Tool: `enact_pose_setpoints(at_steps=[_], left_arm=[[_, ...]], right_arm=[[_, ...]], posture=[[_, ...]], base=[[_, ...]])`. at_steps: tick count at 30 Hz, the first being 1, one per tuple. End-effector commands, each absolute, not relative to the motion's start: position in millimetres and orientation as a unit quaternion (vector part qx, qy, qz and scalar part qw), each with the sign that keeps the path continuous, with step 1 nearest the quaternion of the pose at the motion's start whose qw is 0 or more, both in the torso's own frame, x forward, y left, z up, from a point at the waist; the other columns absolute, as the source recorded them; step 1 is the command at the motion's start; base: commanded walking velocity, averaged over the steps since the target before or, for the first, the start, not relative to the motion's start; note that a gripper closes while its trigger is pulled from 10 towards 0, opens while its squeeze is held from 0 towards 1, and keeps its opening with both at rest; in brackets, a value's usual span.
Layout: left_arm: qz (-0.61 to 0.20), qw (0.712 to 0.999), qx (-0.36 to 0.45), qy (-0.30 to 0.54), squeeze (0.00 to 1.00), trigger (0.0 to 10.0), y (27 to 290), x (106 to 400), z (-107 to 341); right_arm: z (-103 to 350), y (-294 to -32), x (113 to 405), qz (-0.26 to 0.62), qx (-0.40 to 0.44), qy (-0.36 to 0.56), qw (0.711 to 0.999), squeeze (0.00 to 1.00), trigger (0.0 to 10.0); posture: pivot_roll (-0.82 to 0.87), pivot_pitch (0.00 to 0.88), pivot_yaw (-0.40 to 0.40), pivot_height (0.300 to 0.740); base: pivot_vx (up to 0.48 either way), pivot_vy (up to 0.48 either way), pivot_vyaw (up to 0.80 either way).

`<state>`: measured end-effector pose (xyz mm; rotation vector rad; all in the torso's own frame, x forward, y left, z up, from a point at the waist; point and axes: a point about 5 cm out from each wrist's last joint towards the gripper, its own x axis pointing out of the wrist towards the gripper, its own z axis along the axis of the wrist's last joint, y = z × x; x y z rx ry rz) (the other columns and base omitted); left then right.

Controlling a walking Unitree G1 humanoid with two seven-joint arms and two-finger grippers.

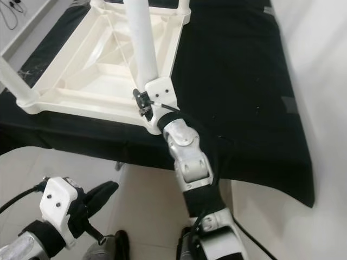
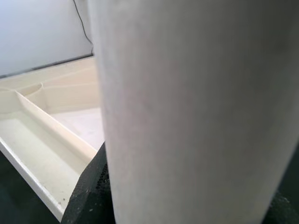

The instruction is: Building children table

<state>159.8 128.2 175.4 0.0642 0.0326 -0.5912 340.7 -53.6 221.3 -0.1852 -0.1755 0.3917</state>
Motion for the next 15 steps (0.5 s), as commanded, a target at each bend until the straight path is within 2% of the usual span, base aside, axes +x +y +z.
enact_pose_setpoints(at_steps=[1, 9, 15], left_arm=[[-0.288, 0.957, 0.028, 0.026, 0.00, 10.0, 128.4, 161.2, 168.9], [-0.283, 0.958, 0.032, 0.020, 0.00, 10.0, 128.9, 166.4, 167.1], [-0.283, 0.958, 0.033, 0.019, 0.00, 10.0, 128.7, 168.0, 165.9]], right_arm=[[165.5, -64.8, 343.2, 0.134, -0.100, 0.049, 0.985, 0.00, 10.0], [166.1, -66.2, 339.5, 0.077, -0.075, 0.075, 0.991, 0.00, 10.0], [165.8, -69.3, 335.2, 0.050, -0.013, 0.076, 0.996, 0.00, 10.0]], posture=[[0.05, 0.262, -0.017, 0.740], [0.05, 0.249, -0.019, 0.740], [0.05, 0.236, -0.019, 0.740]], base=[[0.000, 0.000, 0.00], [0.000, 0.000, 0.00], [0.000, 0.000, 0.00]])
